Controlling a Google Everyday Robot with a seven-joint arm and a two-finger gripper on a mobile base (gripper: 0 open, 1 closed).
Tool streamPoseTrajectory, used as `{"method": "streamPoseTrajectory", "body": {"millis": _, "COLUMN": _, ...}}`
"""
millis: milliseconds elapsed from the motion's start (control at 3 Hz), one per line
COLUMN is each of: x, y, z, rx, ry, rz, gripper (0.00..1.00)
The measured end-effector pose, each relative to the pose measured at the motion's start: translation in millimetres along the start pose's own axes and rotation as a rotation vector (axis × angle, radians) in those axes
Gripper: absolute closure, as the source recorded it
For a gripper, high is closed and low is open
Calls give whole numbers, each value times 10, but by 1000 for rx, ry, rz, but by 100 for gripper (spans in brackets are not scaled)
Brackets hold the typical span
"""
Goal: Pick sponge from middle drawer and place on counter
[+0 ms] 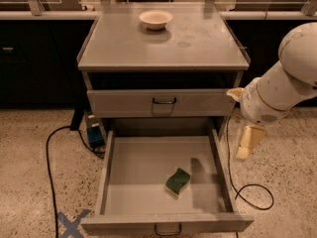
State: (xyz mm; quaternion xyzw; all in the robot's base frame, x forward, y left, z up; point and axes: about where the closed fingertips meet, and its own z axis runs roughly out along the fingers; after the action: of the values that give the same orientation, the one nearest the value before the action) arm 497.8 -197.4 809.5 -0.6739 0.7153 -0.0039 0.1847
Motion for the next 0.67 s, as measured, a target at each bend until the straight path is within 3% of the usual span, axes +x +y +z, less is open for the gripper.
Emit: {"method": "streamPoseTrajectory", "body": {"millis": 667, "x": -93, "y": -27, "z": 770, "rx": -69, "ry": -46, "rz": -8, "gripper": 0}}
